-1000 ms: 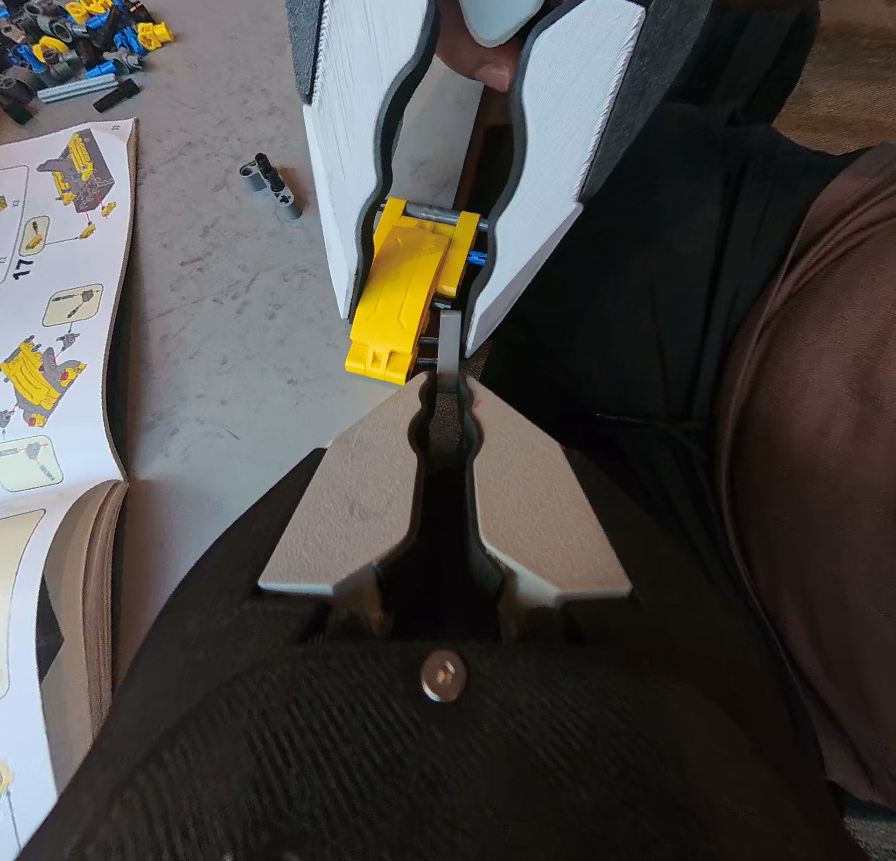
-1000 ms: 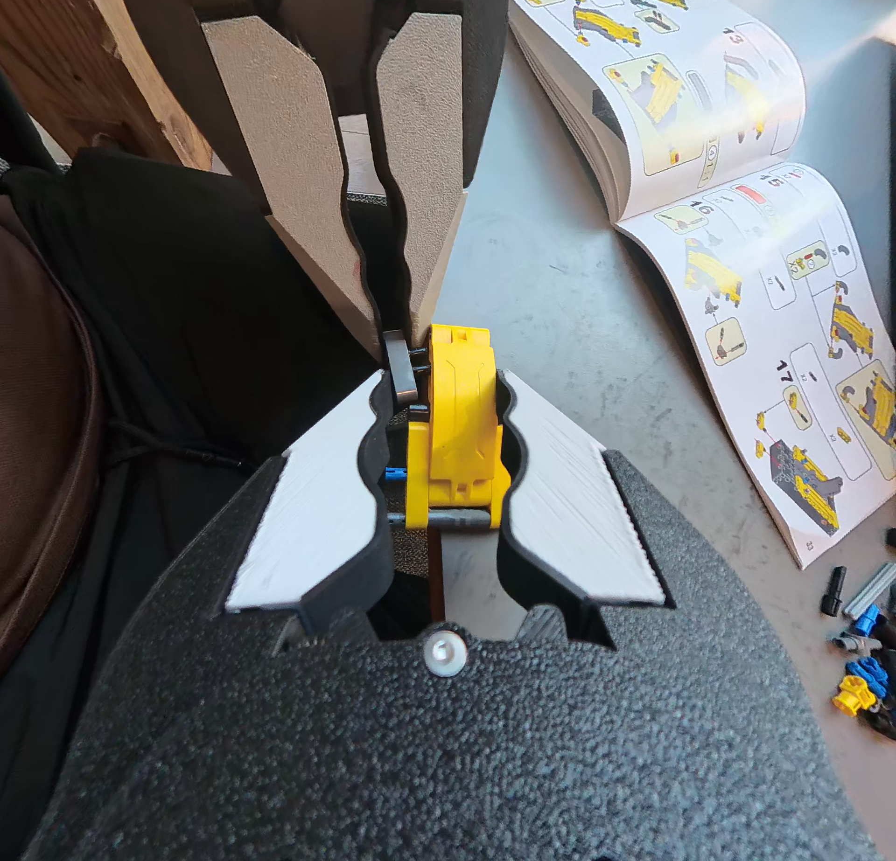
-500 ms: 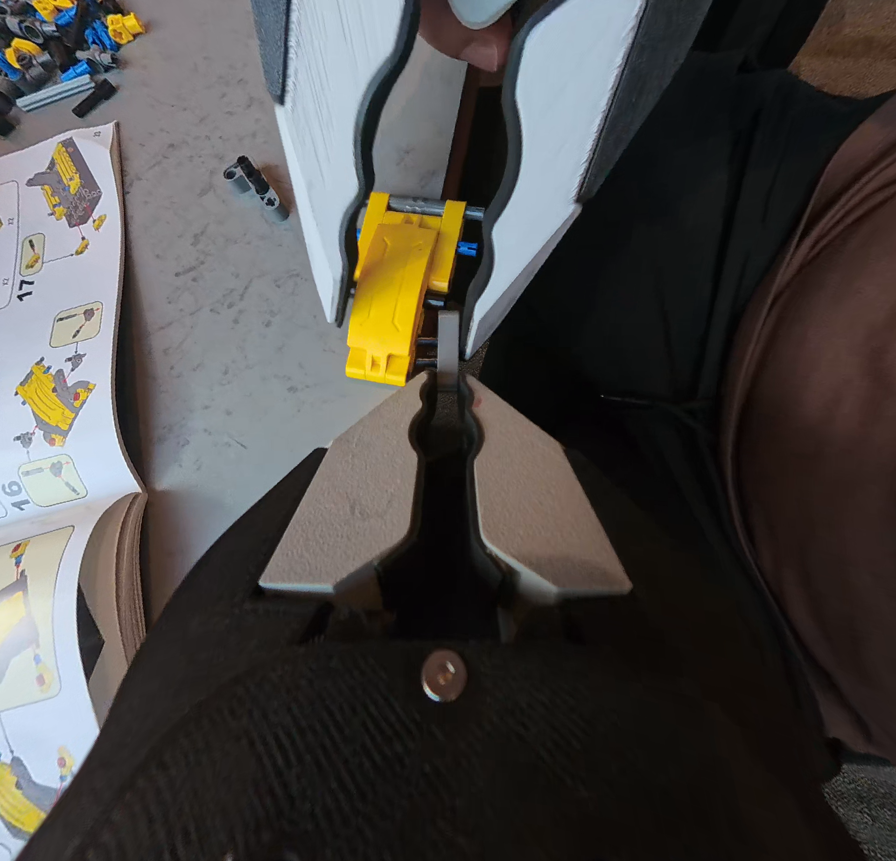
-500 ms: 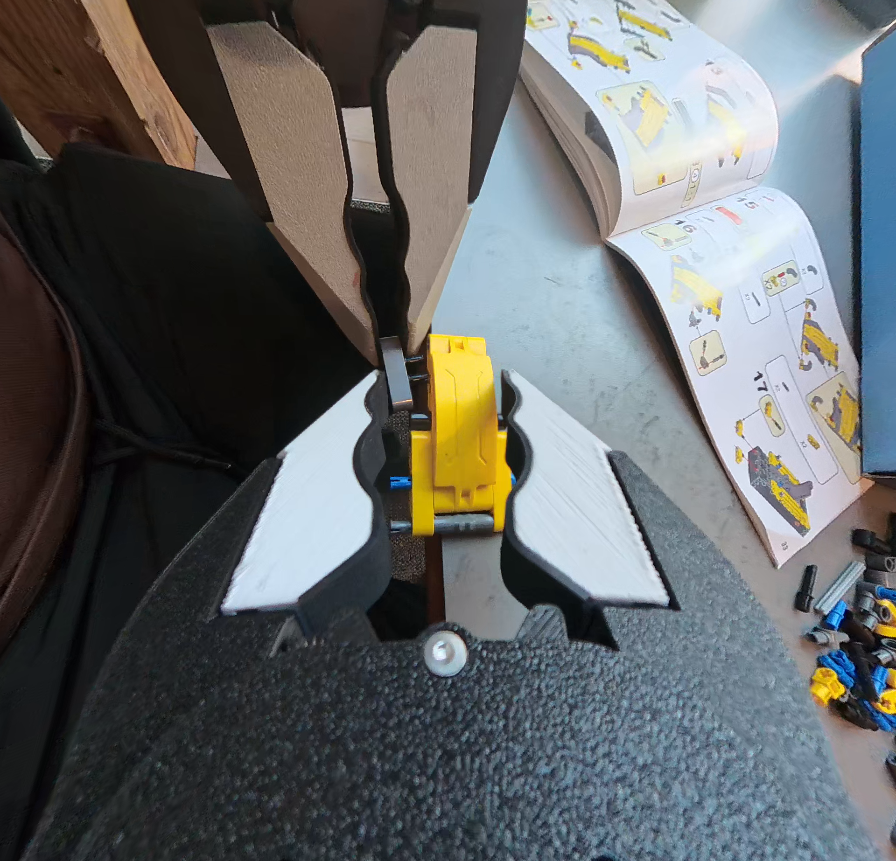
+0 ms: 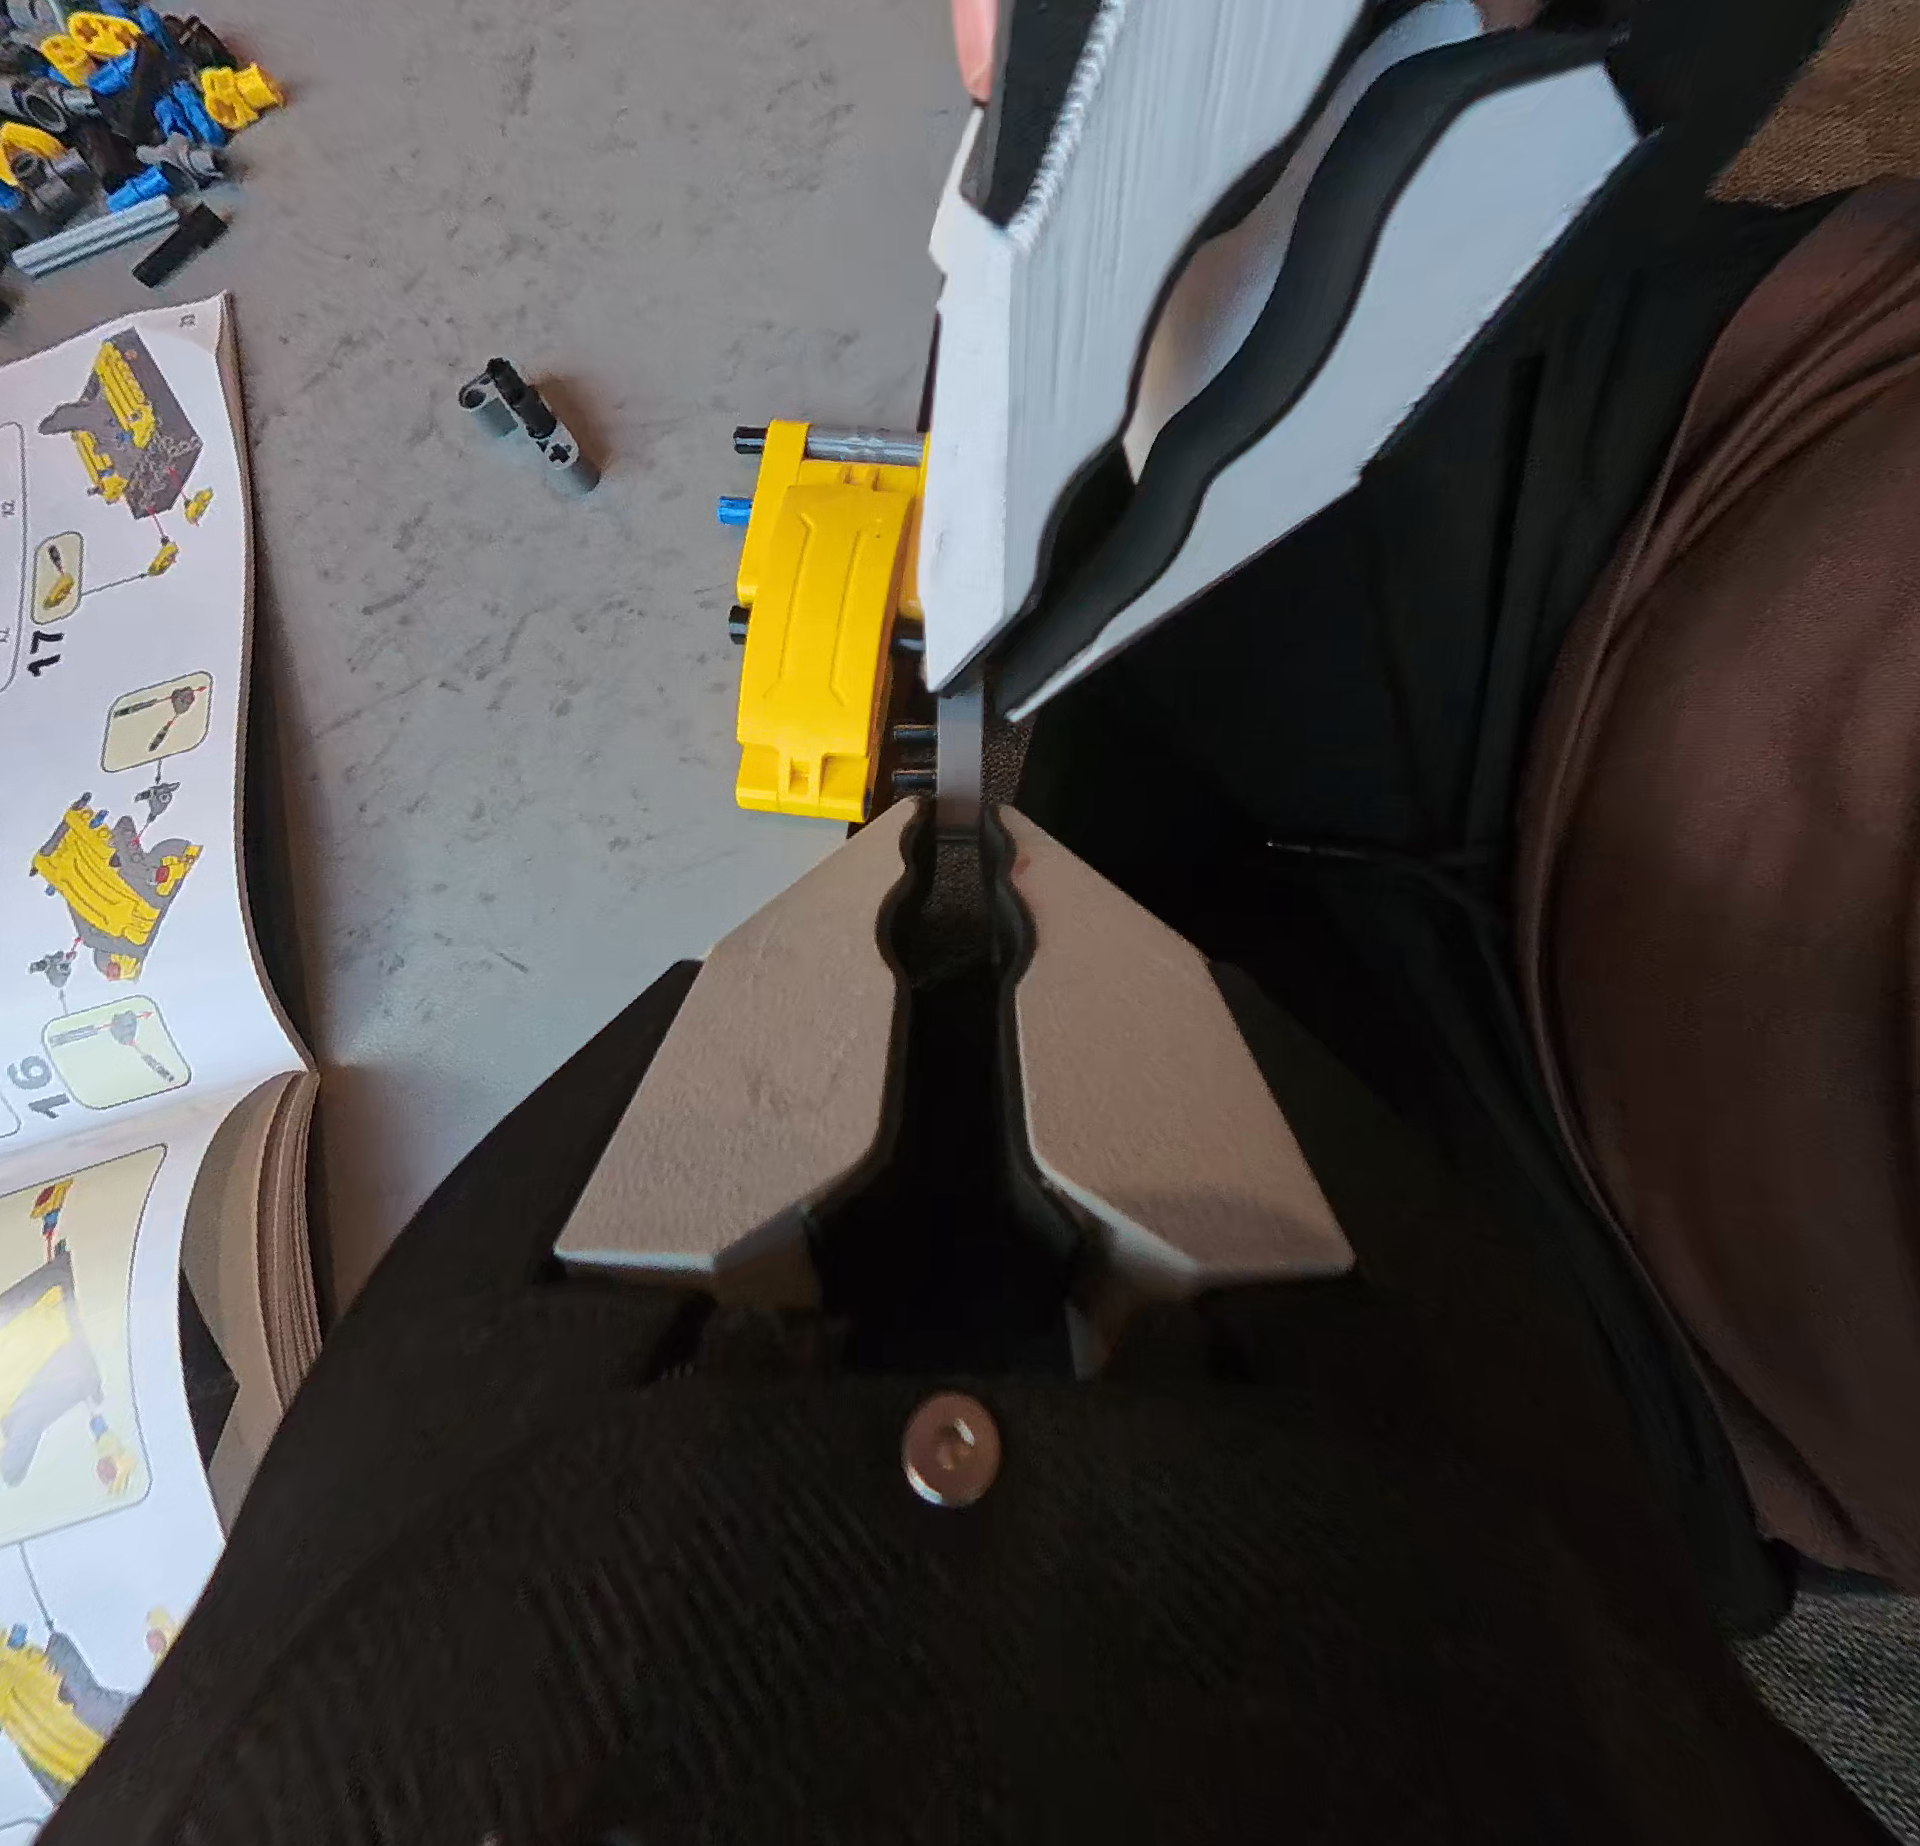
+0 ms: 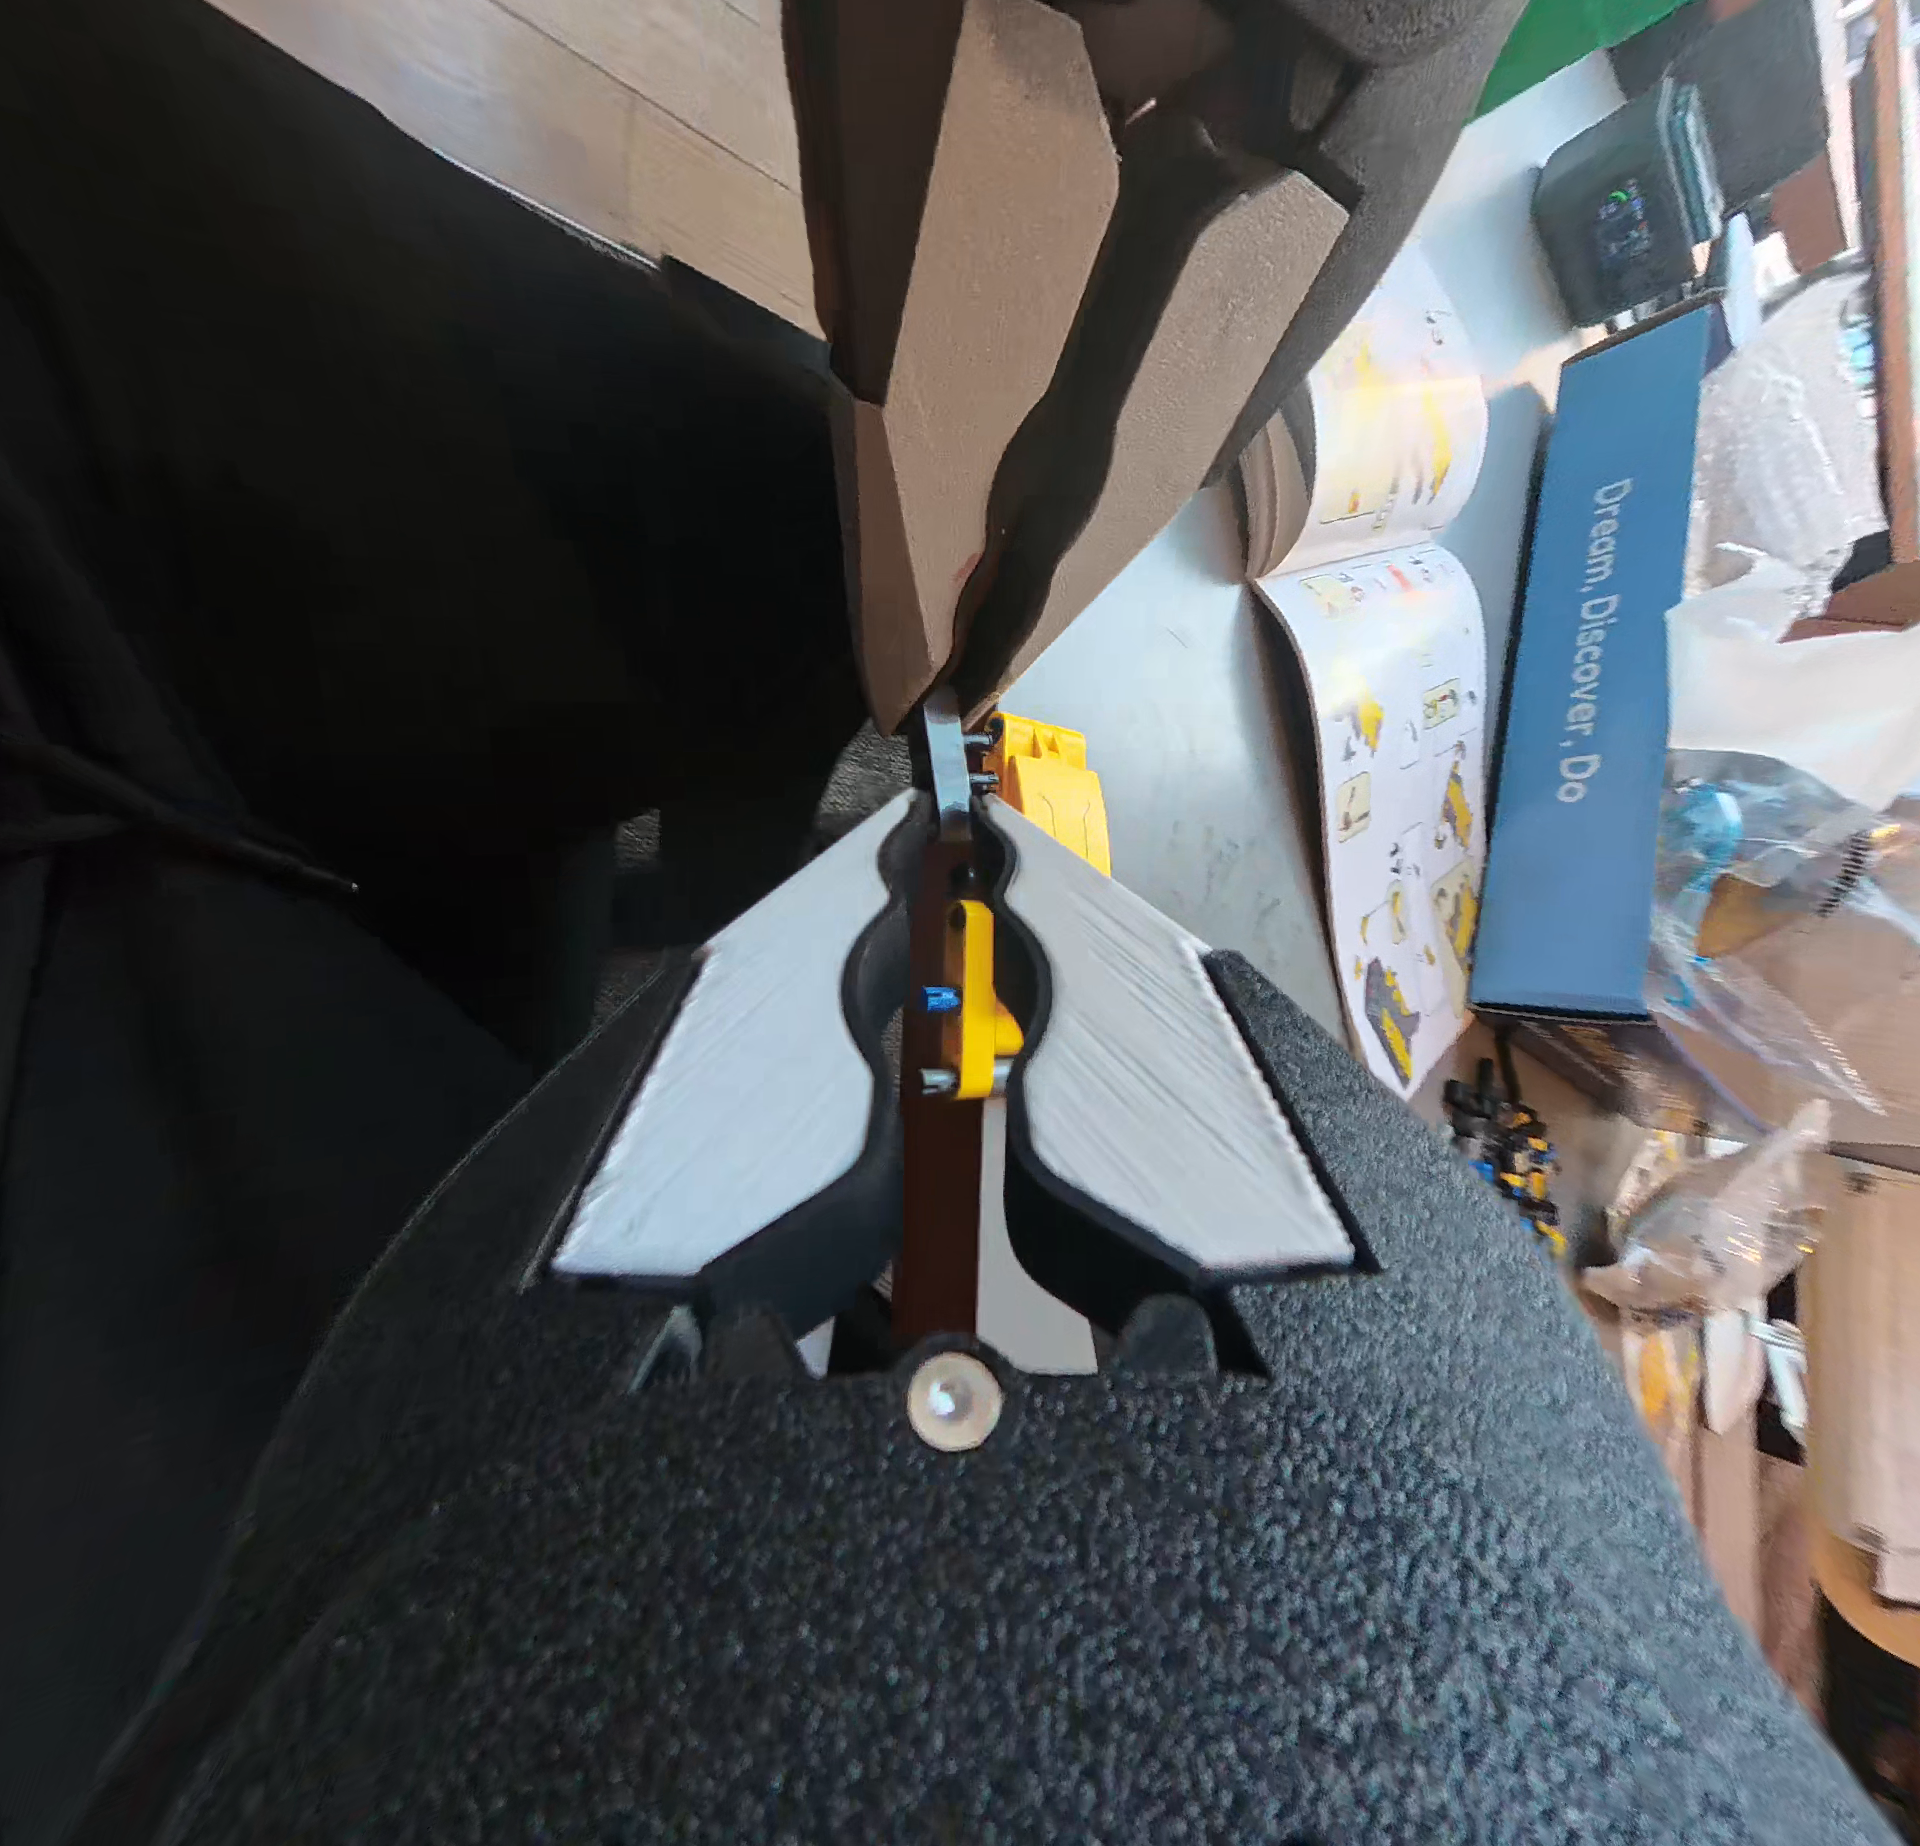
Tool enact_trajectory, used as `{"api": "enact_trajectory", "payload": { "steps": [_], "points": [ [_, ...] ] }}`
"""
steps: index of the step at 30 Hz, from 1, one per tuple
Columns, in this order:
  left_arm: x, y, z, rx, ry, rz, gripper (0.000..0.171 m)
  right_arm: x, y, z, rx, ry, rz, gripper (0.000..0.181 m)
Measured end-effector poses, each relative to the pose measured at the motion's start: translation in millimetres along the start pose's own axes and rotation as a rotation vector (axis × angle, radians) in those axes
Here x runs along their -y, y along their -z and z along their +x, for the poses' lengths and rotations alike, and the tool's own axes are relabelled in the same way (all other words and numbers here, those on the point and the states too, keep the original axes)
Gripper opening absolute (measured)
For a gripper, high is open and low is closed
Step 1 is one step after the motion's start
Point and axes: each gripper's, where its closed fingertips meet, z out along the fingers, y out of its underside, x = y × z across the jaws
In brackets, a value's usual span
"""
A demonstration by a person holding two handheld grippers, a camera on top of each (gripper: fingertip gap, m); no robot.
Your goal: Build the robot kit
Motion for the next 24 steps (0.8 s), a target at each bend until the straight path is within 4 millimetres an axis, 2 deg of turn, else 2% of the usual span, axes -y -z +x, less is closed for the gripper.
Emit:
{"api": "enact_trajectory", "payload": {
  "steps": [4, 9, 13, 17, 24],
  "points": [
    [1.6, 0.1, 1.1, -0.008, -0.003, 0.007, 0.005, -2.2, -0.1, 0.6, -0.064, 0.065, -0.049, 0.005],
    [4.2, 2.8, 3.0, -0.069, 0.091, 0.044, 0.005, 0.6, 4.0, 5.5, -0.266, 0.204, -0.124, 0.009],
    [4.9, 1.2, 4.9, -0.085, 0.103, 0.040, 0.005, 1.0, 5.3, 3.9, -0.374, 0.314, -0.189, 0.013],
    [3.1, -0.8, 8.1, -0.086, 0.093, 0.028, 0.005, -0.4, 2.1, -6.8, -0.365, 0.341, -0.207, 0.019],
    [5.4, -1.5, 13.4, -0.109, 0.104, 0.029, 0.005, 4.2, -1.0, -6.1, -0.396, 0.349, -0.226, 0.018]
  ]
}}
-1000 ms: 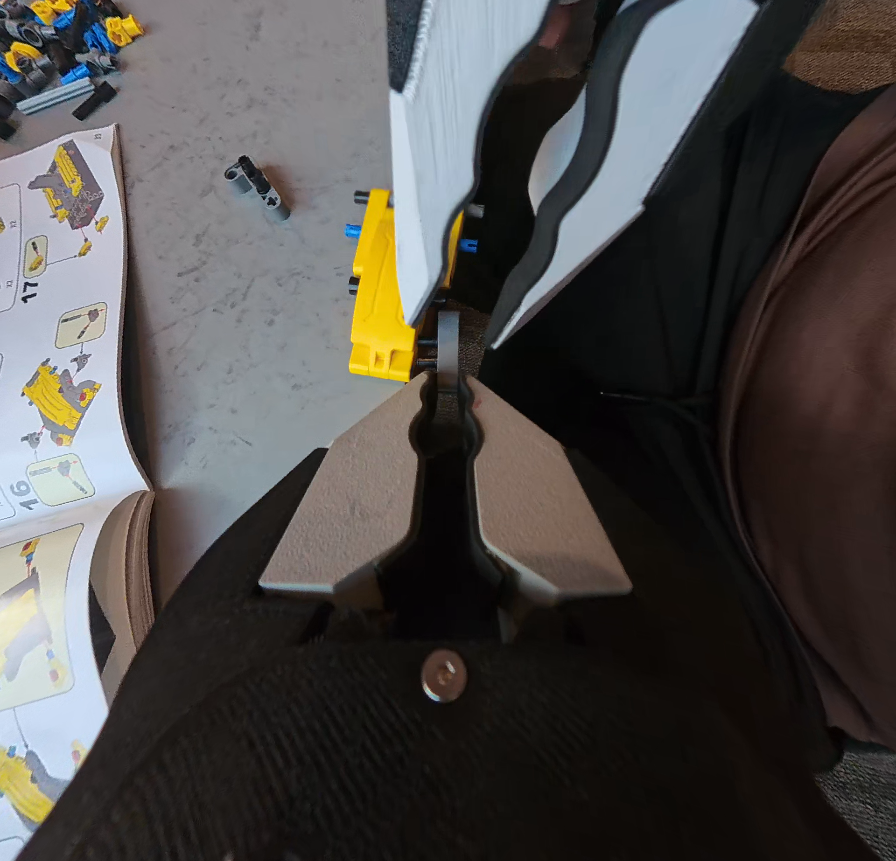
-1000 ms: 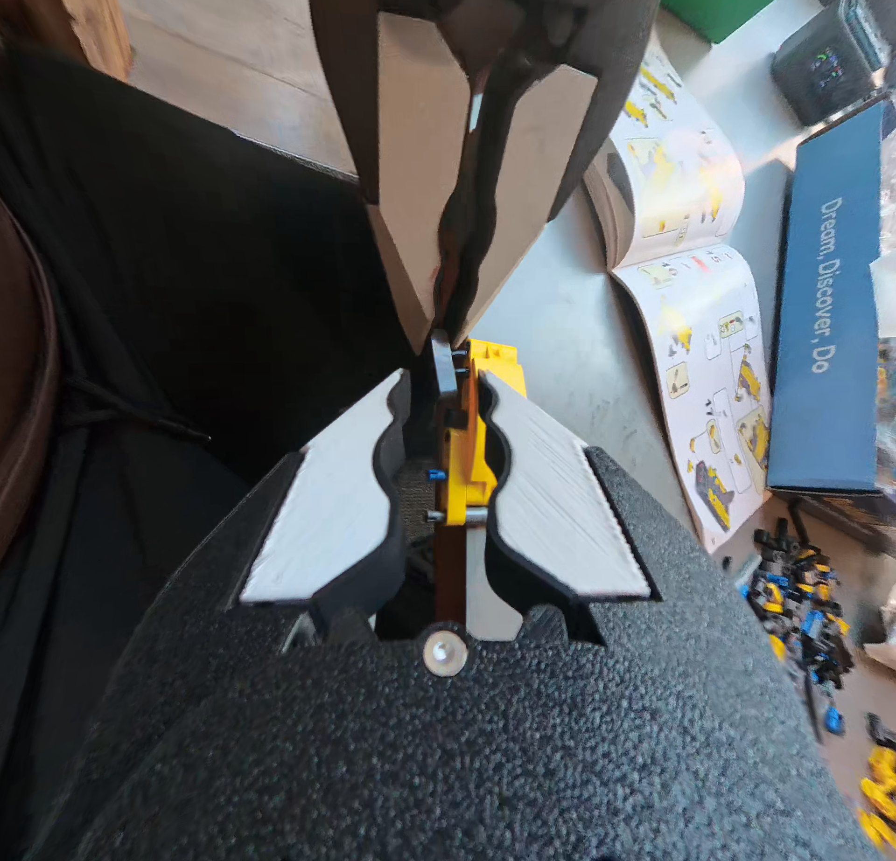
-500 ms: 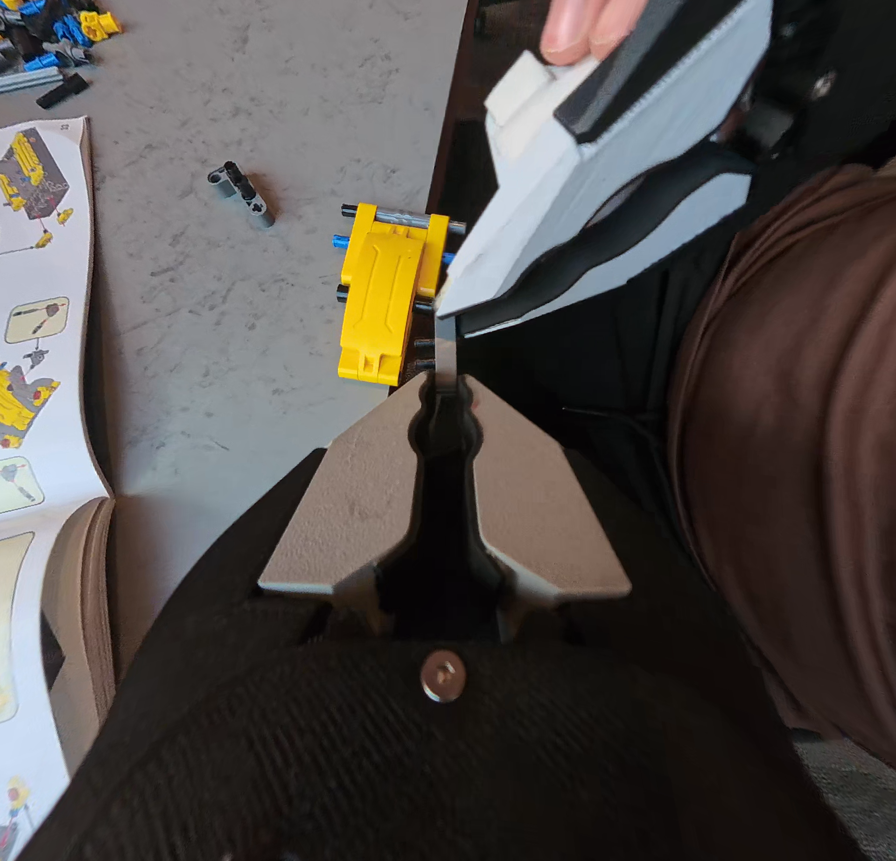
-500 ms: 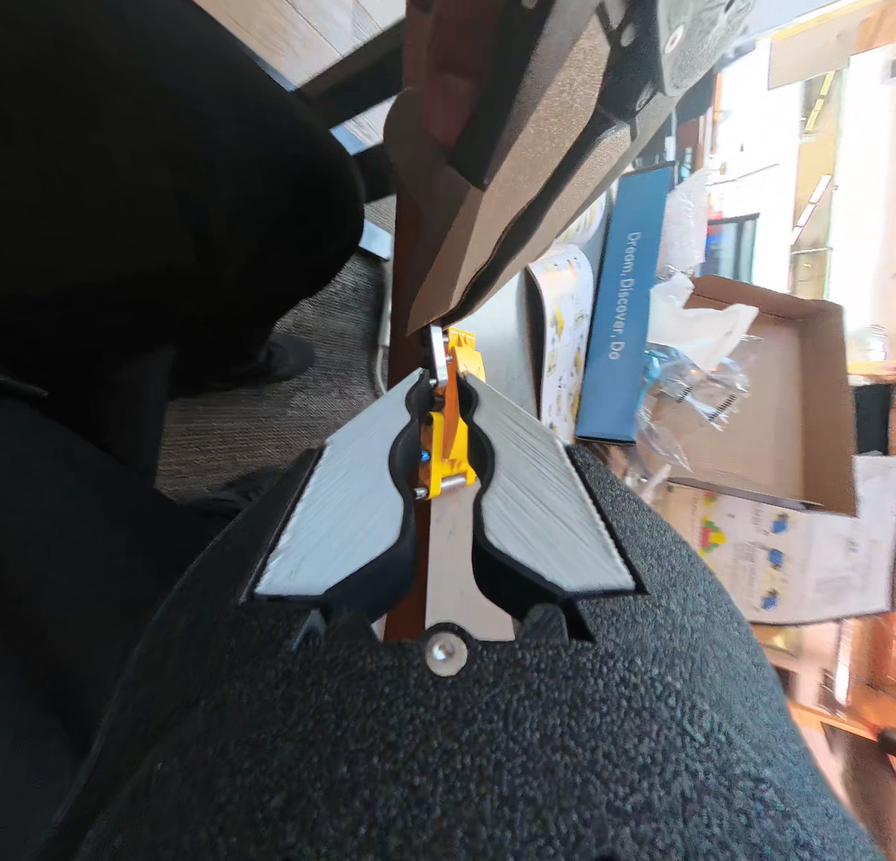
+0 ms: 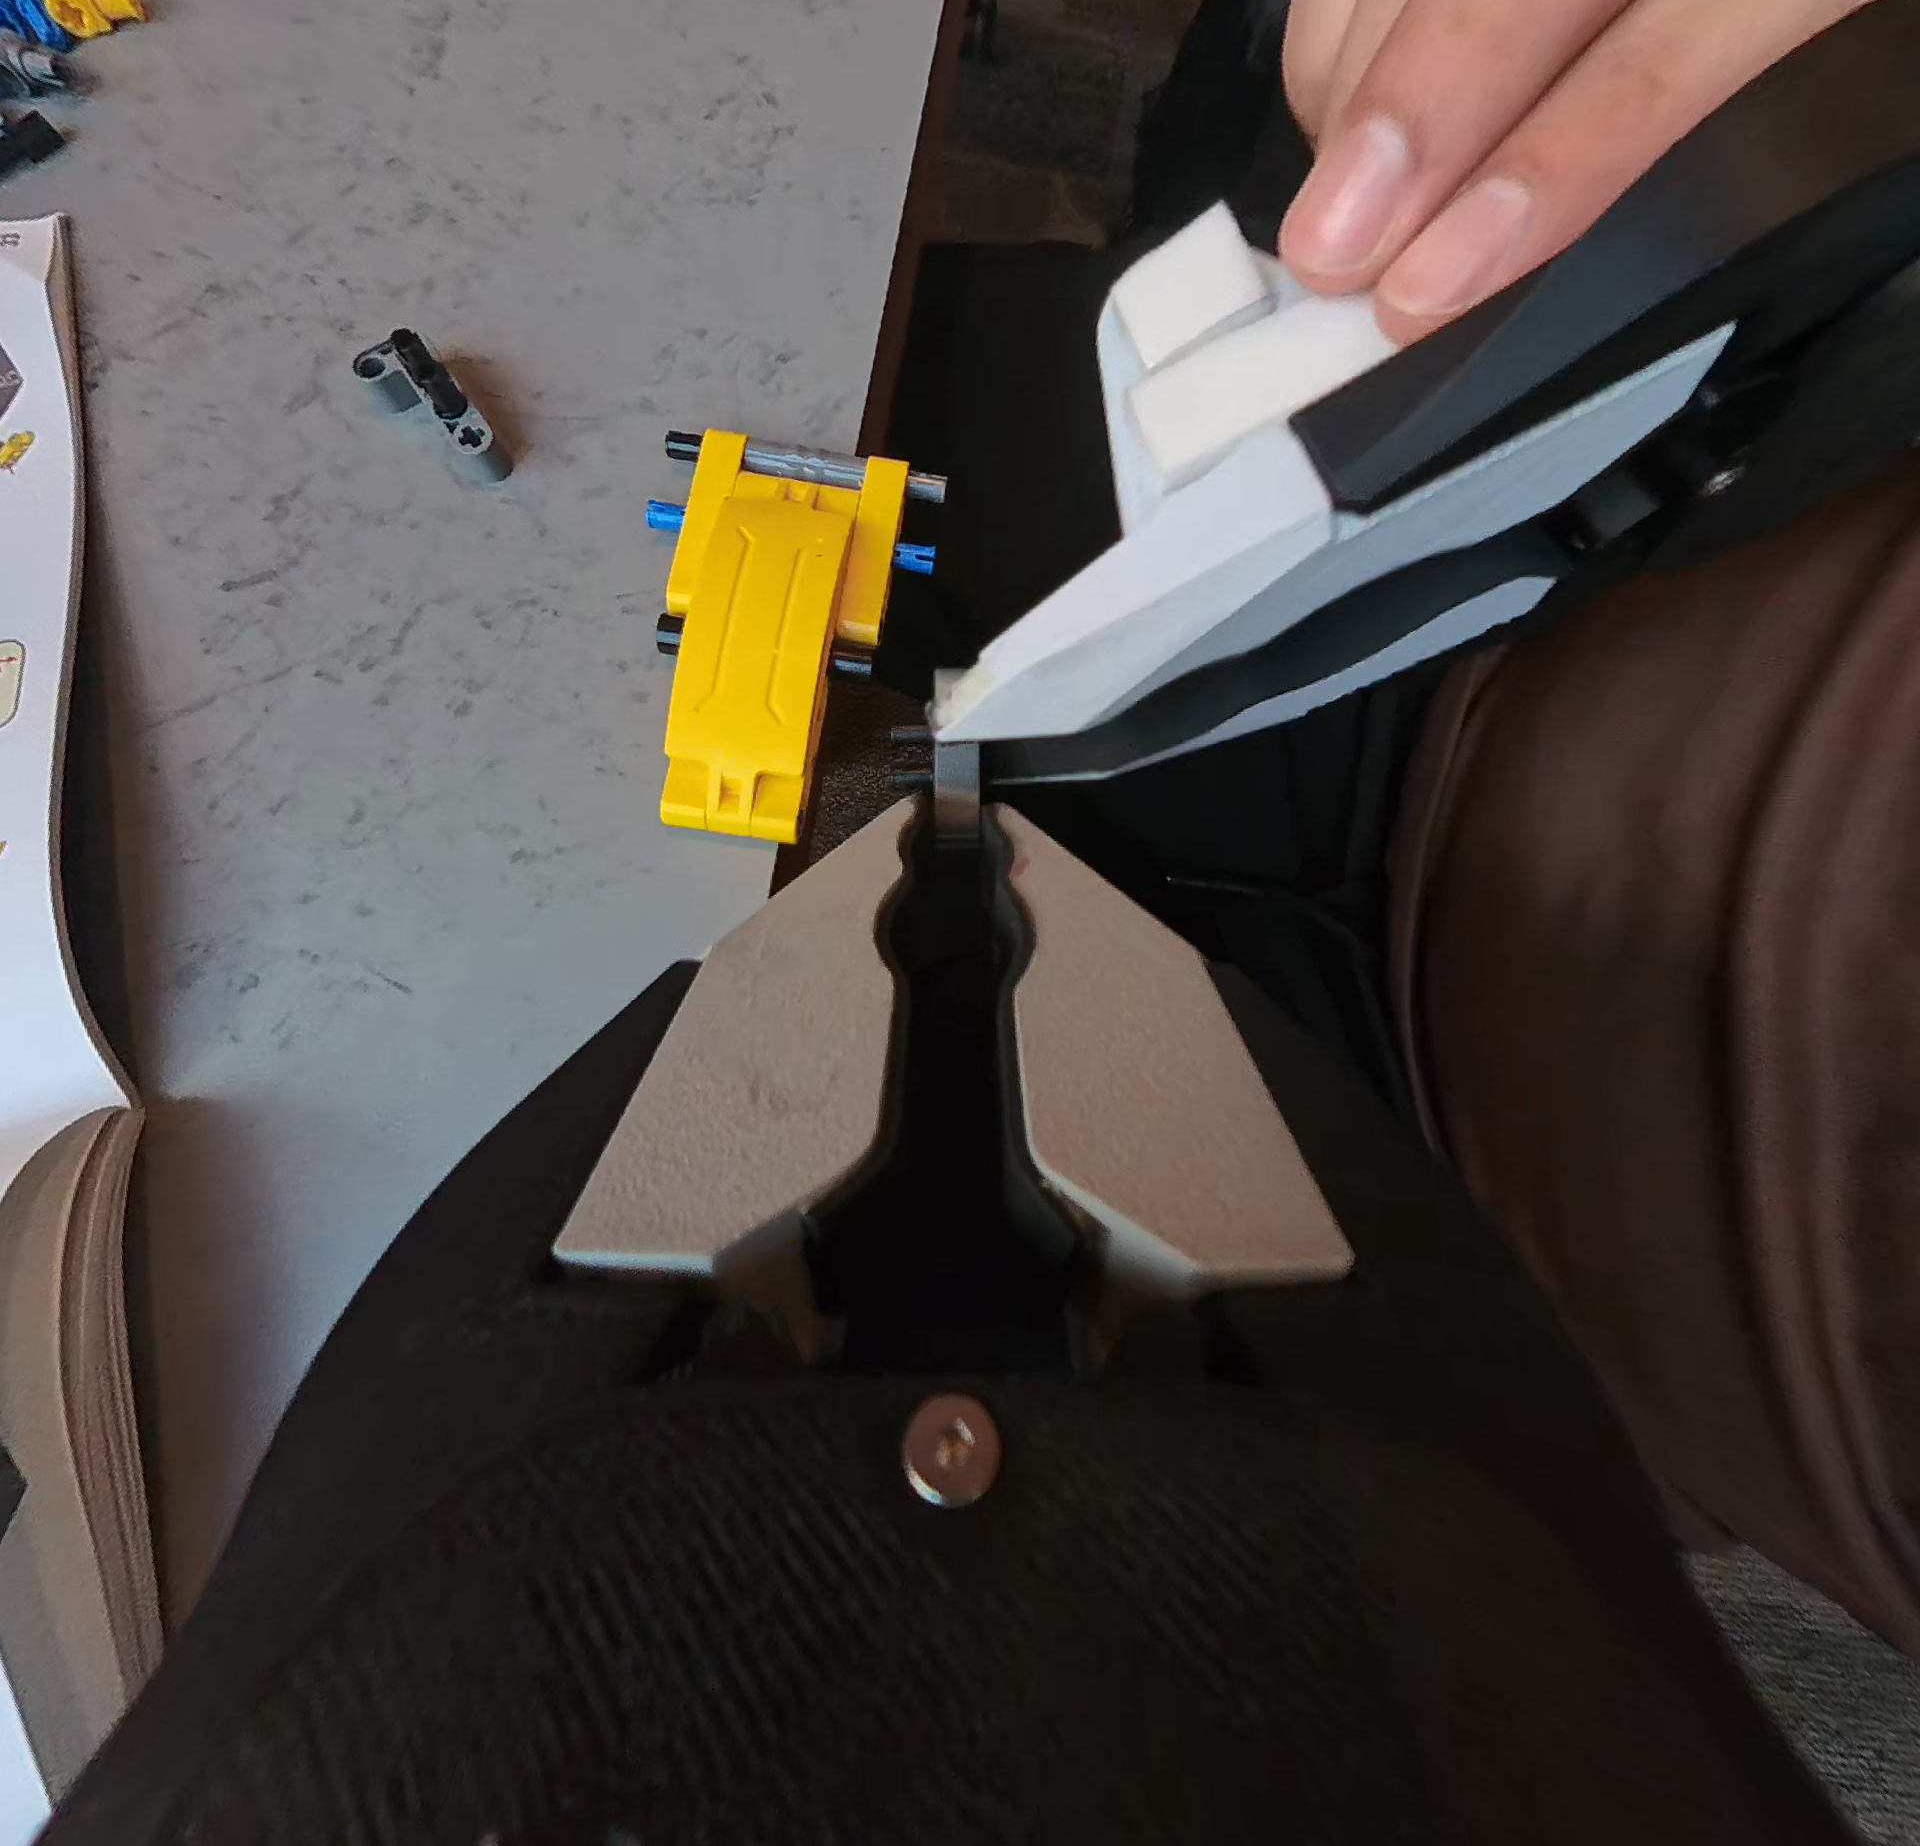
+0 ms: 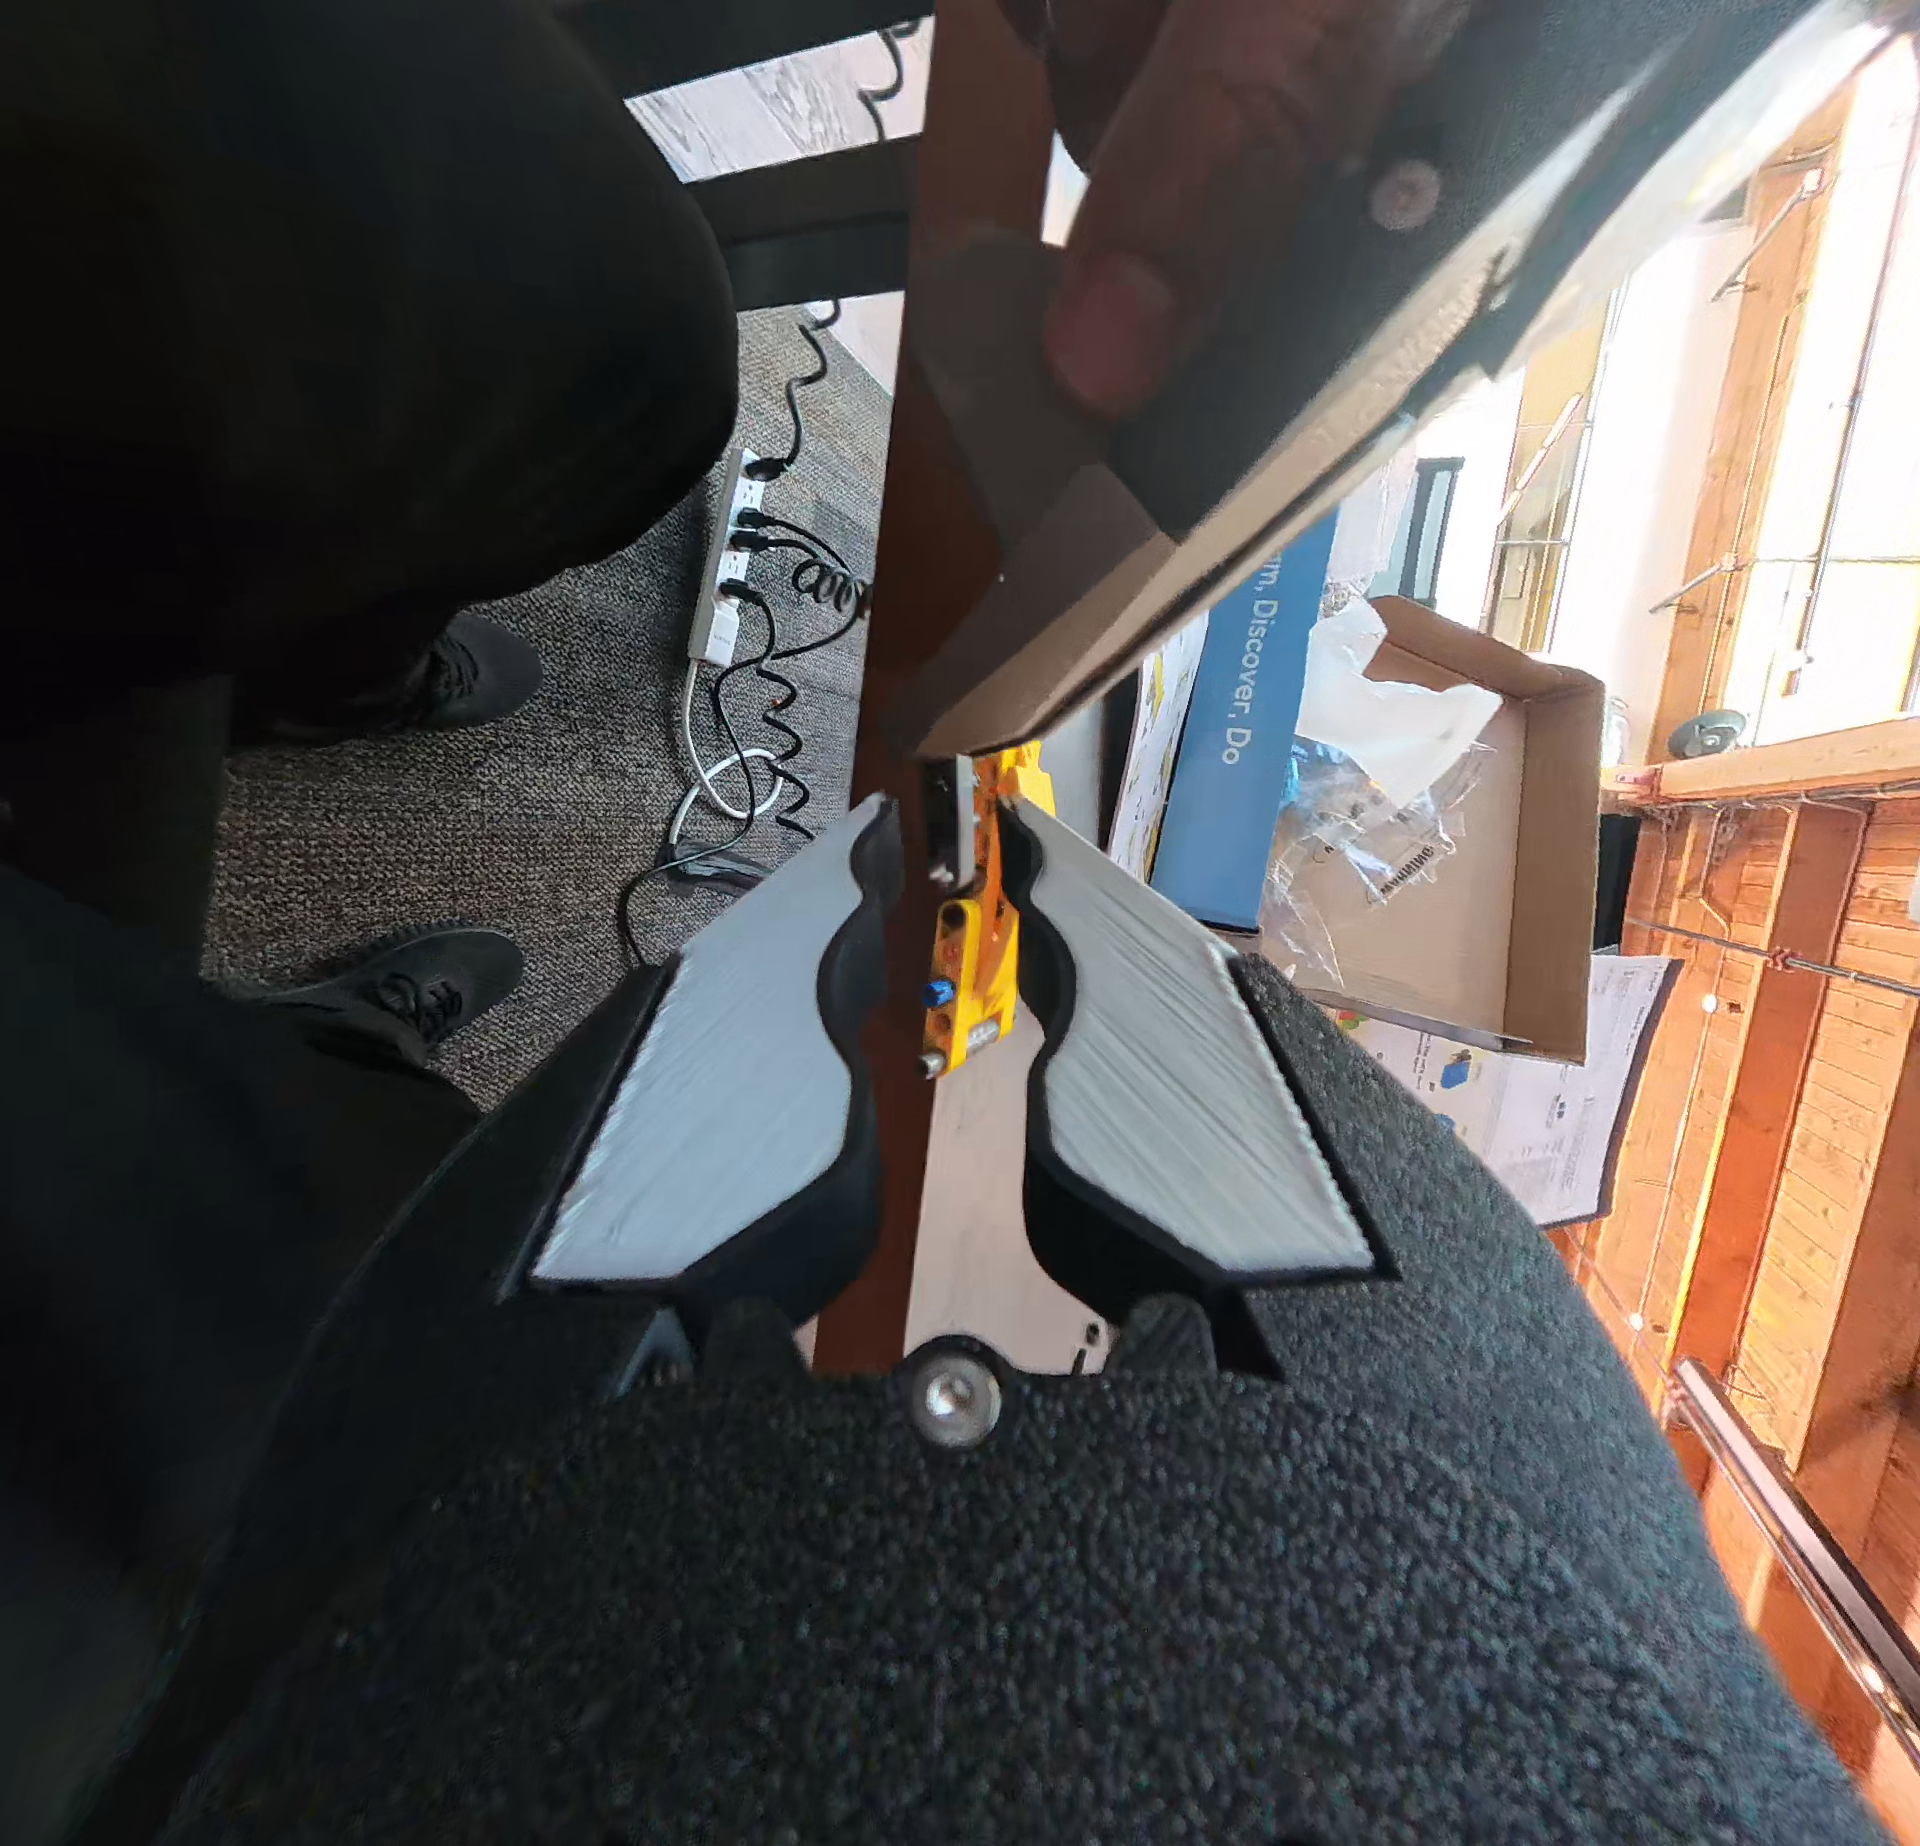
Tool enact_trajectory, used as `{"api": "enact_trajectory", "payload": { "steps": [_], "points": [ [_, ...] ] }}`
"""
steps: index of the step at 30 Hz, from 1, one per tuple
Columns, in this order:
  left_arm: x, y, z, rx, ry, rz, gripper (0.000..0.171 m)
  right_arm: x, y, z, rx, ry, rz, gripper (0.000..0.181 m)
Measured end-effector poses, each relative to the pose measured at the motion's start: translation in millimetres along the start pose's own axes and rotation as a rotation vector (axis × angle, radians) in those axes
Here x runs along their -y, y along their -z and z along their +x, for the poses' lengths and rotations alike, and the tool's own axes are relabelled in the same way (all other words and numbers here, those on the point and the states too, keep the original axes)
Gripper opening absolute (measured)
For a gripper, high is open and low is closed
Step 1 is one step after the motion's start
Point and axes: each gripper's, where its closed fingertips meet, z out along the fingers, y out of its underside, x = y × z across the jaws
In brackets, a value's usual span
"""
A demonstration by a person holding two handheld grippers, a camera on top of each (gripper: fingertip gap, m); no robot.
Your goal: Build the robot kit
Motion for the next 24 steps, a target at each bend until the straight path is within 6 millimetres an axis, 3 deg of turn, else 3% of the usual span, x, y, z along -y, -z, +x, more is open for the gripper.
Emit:
{"api": "enact_trajectory", "payload": {
  "steps": [5, 20, 24],
  "points": [
    [1.0, 0.2, 1.1, 0.013, -0.023, -0.003, 0.005, 0.6, -2.9, -1.8, -0.018, 0.019, -0.010, 0.008],
    [4.0, 6.3, -1.5, 0.015, -0.001, 0.023, 0.005, 1.7, -5.6, 4.7, -0.077, -0.002, -0.012, 0.007],
    [1.9, 13.8, -4.7, 0.040, -0.032, 0.008, 0.014, -2.4, -8.3, 4.0, -0.081, 0.001, -0.029, 0.007]
  ]
}}
